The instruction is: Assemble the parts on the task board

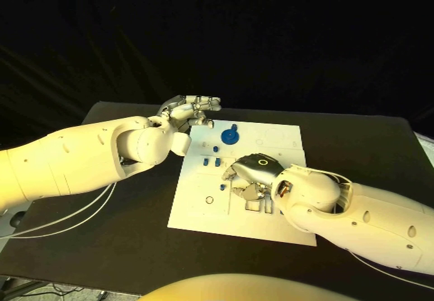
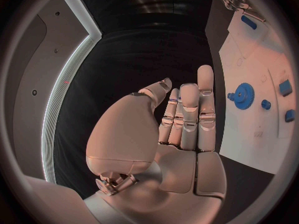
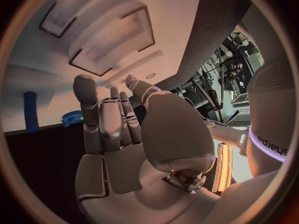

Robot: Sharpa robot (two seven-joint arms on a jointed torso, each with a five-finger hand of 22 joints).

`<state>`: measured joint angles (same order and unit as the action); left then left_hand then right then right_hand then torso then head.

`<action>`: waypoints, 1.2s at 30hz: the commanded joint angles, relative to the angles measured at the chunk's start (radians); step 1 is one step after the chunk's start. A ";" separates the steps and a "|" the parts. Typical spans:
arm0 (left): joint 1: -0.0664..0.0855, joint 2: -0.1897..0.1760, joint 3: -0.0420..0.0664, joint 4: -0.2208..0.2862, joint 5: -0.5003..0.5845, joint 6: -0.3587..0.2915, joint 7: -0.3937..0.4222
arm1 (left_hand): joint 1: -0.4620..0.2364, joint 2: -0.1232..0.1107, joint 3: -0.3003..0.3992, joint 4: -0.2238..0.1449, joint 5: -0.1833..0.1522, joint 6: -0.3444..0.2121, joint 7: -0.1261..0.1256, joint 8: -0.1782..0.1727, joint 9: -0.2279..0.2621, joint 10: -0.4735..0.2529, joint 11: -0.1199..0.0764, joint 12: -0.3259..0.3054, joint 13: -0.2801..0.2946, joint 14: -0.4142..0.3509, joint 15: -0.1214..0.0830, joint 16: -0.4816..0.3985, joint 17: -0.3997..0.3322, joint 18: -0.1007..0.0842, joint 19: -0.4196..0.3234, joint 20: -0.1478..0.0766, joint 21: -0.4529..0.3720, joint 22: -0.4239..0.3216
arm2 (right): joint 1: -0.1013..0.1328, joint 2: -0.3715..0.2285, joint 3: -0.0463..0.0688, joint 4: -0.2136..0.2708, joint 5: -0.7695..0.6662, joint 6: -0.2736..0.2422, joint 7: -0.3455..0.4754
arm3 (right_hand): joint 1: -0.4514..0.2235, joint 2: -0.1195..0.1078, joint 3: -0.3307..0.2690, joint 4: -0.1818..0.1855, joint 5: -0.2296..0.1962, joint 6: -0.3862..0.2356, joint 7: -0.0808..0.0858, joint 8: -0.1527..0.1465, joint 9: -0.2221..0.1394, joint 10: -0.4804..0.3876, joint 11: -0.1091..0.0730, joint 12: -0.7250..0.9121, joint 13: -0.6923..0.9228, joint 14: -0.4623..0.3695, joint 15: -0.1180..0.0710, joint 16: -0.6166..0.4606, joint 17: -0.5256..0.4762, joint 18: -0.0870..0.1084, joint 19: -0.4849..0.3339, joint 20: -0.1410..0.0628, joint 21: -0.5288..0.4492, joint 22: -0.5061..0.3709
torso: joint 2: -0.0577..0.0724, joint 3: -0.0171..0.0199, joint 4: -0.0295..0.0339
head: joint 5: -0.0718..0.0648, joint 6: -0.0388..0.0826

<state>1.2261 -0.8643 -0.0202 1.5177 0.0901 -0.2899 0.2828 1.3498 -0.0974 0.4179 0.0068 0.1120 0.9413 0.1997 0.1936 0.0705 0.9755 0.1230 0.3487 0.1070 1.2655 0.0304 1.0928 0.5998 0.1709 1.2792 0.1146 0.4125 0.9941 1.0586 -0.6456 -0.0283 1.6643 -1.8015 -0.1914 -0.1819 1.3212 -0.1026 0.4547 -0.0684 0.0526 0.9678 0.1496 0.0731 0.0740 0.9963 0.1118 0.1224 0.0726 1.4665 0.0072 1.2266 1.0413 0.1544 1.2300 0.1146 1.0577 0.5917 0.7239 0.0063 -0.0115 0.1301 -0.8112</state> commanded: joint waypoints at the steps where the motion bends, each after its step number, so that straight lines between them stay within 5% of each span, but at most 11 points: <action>1: 0.000 0.000 0.001 0.001 -0.013 0.023 -0.002 | 0.006 0.003 -0.003 -0.003 -0.002 -0.006 0.000 0.004 0.001 -0.006 0.001 0.007 -0.001 -0.007 0.000 0.004 0.002 0.009 0.000 0.009 -0.006 -0.001 | 0.009 -0.043 0.011 0.038 0.076 -0.049 0.000 | 0.004 -0.001 -0.002 -0.004 0.002 0.011 -0.001 0.007 0.002 0.003 -0.006 0.009 0.002 0.016 0.005 -0.005 -0.001 0.010 0.001 0.001 -0.001 0.001 | -0.002 -0.0002 -0.0034 | -0.006 0.001; 8: 0.000 -0.001 0.001 0.001 -0.015 0.031 -0.004 | 0.006 0.004 -0.003 -0.003 -0.002 -0.006 0.000 0.005 0.001 -0.006 0.001 0.008 -0.001 -0.008 0.000 0.003 -0.001 0.009 0.000 0.009 -0.006 -0.001 | 0.067 -0.158 0.026 0.083 0.131 -0.021 -0.023 | -0.010 -0.021 -0.029 -0.004 0.015 0.009 -0.018 -0.001 -0.001 -0.014 -0.011 0.021 -0.003 0.018 -0.001 -0.002 -0.001 0.009 0.005 -0.003 0.000 0.005 | -0.006 -0.0003 -0.0095 | -0.023 0.009; 13: 0.000 0.000 0.001 0.001 -0.015 0.034 -0.004 | 0.006 0.004 -0.004 -0.003 -0.002 -0.006 0.000 0.006 0.001 -0.007 0.001 0.009 -0.001 -0.010 0.000 0.001 -0.006 0.009 0.000 0.009 -0.006 -0.002 | 0.096 -0.215 0.029 0.085 0.104 0.006 -0.036 | -0.017 -0.031 -0.063 -0.001 0.025 0.004 -0.025 -0.007 -0.003 -0.037 -0.023 0.026 -0.007 0.022 -0.022 0.006 0.007 0.007 0.015 -0.020 0.009 0.021 | -0.008 -0.0012 -0.0112 | -0.030 0.013; 17: 0.000 0.000 0.001 0.000 -0.015 0.035 -0.003 | 0.006 0.004 -0.004 -0.003 -0.002 -0.006 0.000 0.006 0.001 -0.007 0.001 0.009 -0.001 -0.010 0.000 0.001 -0.006 0.009 0.000 0.009 -0.006 -0.002 | 0.104 -0.231 0.029 0.072 0.076 0.023 -0.038 | -0.007 -0.029 -0.073 -0.004 0.027 0.007 -0.027 -0.007 -0.002 -0.045 -0.029 0.029 -0.007 0.023 -0.029 0.005 0.004 0.007 0.016 -0.027 0.007 0.019 | -0.006 0.0011 -0.0098 | -0.032 0.014; 22: 0.000 0.001 0.001 -0.001 -0.015 0.036 -0.002 | 0.006 0.004 -0.004 -0.003 -0.003 -0.007 0.000 0.006 0.001 -0.008 0.001 0.009 -0.001 -0.009 0.001 0.002 -0.004 0.009 0.000 0.009 -0.006 -0.002 | 0.106 -0.228 0.029 0.051 0.064 0.046 -0.039 | -0.001 -0.022 -0.079 -0.003 0.030 0.014 -0.029 -0.005 -0.001 -0.039 -0.031 0.038 -0.006 0.024 -0.025 0.005 0.003 0.005 0.016 -0.027 0.006 0.018 | -0.007 -0.0014 -0.0090 | -0.035 0.017; 36: 0.000 0.002 0.000 -0.003 -0.015 0.039 -0.001 | 0.006 0.004 -0.004 -0.003 -0.003 -0.007 0.000 0.006 0.001 -0.008 0.001 0.009 -0.001 -0.009 0.001 0.002 -0.004 0.009 0.000 0.009 -0.006 -0.002 | 0.096 -0.164 0.016 -0.006 0.079 0.073 -0.022 | 0.008 0.015 -0.071 0.008 0.040 0.060 -0.016 0.003 0.004 0.029 -0.025 0.079 -0.006 0.023 -0.007 0.000 -0.009 0.004 0.016 -0.011 0.002 0.012 | -0.006 -0.0010 -0.0089 | -0.030 0.011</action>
<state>1.2260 -0.8640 -0.0204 1.5140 0.0805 -0.2714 0.2761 1.3498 -0.0975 0.4180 0.0068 0.1120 0.9414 0.1997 0.1933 0.0705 0.9755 0.1231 0.3525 0.1070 1.2621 0.0338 1.0927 0.5952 0.1709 1.2792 0.1146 0.4125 0.9934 1.1562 -0.8124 -0.0121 1.6625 -1.7174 -0.1452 -0.2098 1.3291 -0.0946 0.3825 -0.0629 0.0891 1.0240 0.1337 0.0726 0.0773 1.0217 0.0874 0.1987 0.0663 1.4664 -0.0070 1.2305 1.0337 0.1544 1.2449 0.0974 1.0646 0.6043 0.7180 0.0048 -0.0205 0.0991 -0.7986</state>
